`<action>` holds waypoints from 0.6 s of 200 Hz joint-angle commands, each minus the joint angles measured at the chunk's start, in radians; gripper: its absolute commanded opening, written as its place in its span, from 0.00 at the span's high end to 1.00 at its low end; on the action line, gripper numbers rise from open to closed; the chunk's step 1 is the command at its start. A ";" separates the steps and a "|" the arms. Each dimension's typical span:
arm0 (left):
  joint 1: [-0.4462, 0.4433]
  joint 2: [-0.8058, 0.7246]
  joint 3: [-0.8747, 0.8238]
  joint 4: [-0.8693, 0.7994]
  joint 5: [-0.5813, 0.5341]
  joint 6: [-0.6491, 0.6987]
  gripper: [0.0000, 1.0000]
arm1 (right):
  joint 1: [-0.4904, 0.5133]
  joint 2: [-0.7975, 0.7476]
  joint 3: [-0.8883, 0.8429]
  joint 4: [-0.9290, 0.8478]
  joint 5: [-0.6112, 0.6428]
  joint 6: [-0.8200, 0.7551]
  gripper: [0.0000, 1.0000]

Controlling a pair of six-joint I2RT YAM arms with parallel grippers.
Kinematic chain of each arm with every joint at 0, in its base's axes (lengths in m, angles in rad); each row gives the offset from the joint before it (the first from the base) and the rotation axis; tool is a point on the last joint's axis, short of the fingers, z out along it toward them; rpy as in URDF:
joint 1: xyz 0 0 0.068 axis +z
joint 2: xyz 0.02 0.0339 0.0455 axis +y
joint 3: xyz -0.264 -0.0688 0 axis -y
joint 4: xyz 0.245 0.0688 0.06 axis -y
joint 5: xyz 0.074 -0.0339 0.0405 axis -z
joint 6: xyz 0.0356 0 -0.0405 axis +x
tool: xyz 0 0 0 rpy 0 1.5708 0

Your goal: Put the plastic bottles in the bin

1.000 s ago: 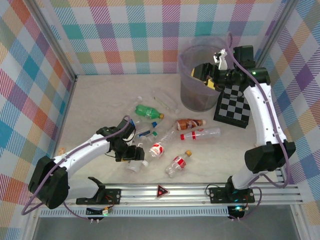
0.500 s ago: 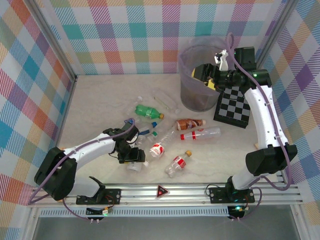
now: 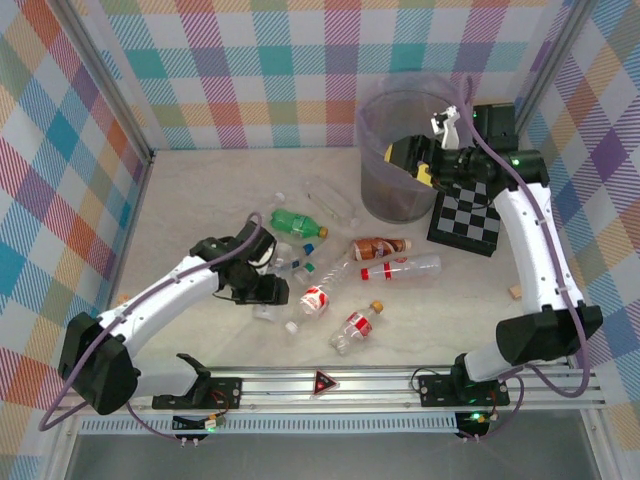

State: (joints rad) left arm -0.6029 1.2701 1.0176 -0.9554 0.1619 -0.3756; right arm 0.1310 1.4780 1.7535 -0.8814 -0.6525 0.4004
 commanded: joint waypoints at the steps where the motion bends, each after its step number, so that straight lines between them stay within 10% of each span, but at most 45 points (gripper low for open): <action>1: -0.003 -0.018 0.115 -0.117 -0.082 0.042 0.46 | -0.001 -0.049 -0.039 0.066 -0.081 -0.011 0.01; 41: 0.031 -0.018 0.192 0.118 -0.046 0.008 0.57 | 0.056 -0.076 -0.160 0.177 -0.168 0.038 0.05; 120: 0.045 0.188 0.298 0.607 0.387 -0.093 0.59 | 0.244 0.032 -0.257 0.374 -0.158 0.121 0.11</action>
State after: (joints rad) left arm -0.5659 1.4342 1.2808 -0.5491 0.3836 -0.4080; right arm 0.3626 1.4651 1.5032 -0.6132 -0.7879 0.4866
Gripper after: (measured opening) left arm 0.573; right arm 0.889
